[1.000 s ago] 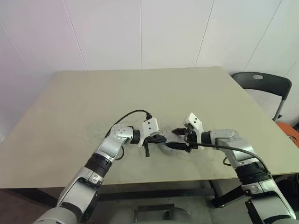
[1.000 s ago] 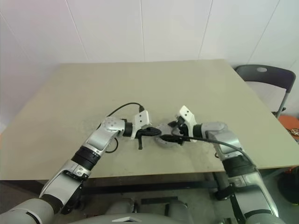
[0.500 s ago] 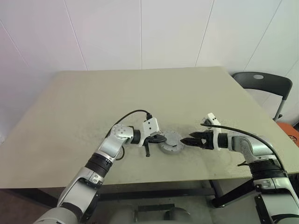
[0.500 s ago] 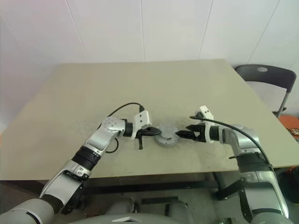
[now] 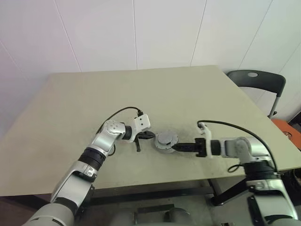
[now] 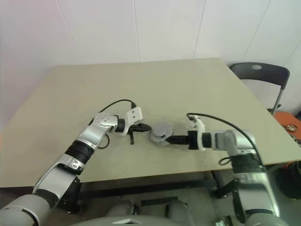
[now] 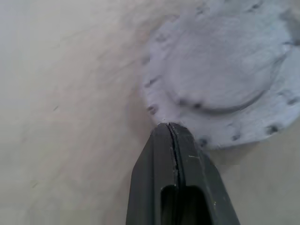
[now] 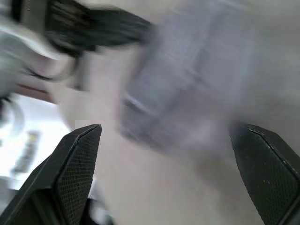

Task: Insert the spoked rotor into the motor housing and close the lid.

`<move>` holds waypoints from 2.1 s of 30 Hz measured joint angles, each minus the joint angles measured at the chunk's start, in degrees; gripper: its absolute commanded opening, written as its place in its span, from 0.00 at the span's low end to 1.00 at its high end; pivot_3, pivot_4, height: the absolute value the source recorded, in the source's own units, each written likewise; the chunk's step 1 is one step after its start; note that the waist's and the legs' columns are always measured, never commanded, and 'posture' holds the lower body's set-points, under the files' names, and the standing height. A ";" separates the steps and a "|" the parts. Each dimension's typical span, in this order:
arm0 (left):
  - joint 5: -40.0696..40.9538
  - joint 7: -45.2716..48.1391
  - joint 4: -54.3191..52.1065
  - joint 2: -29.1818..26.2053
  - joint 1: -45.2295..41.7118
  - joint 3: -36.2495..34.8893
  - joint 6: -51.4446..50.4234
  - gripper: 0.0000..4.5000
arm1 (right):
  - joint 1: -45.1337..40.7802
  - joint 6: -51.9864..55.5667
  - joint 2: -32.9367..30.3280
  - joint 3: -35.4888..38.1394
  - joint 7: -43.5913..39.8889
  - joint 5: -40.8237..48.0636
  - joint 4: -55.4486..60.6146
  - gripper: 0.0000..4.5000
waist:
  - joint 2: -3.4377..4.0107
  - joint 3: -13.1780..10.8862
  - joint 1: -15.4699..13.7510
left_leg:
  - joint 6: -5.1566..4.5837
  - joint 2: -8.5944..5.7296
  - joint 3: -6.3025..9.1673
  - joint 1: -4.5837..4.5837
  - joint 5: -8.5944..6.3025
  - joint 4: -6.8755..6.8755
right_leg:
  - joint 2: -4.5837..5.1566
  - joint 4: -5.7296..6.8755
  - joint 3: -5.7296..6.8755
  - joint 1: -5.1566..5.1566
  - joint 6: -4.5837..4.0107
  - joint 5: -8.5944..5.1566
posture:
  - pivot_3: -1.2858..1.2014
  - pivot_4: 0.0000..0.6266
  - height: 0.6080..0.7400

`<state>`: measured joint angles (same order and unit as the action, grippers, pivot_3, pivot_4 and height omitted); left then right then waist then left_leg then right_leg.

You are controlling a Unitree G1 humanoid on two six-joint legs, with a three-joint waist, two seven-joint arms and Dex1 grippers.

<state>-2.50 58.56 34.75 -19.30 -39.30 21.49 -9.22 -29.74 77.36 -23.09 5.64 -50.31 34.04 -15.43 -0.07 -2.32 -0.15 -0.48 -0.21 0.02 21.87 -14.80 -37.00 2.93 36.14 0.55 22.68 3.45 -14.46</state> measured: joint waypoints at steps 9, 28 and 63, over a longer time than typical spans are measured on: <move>0.05 0.94 -0.24 0.16 0.03 -0.62 0.94 0.00 | -3.14 0.52 10.88 10.90 13.71 1.05 -4.52 0.79 | -0.02 0.01 -0.39 | 0.00 0.00 0.02 0.66 0.01 0.05 | 0.04 0.07 -0.03 0.67 -0.02 0.28 | 0.52 0.00 1.00; 16.40 -10.03 -2.61 6.42 5.40 -22.45 -2.92 0.00 | -4.37 -8.97 10.85 21.28 19.38 5.08 -7.51 0.51 | 0.02 -0.04 -0.19 | -0.01 -0.04 -0.05 0.76 0.01 0.02 | -0.08 0.06 -0.09 0.72 0.17 0.37 | 0.52 0.00 1.00; 50.39 -21.24 -5.94 24.49 6.47 -41.42 -26.38 1.00 | -6.18 -17.75 24.11 20.30 23.13 16.31 -6.98 0.51 | 0.02 -0.05 1.08 | -0.02 -0.01 -0.11 0.65 0.02 -0.05 | -0.33 0.12 -0.17 0.65 0.16 0.37 | 0.52 0.00 1.00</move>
<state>47.89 37.33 28.82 5.19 -32.83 -19.92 -35.60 -35.92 59.61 1.02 25.93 -27.18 50.35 -22.41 -0.05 -2.37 0.93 -0.50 -0.22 -0.09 22.52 -14.78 -37.05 2.60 36.26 0.38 23.33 3.61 -14.09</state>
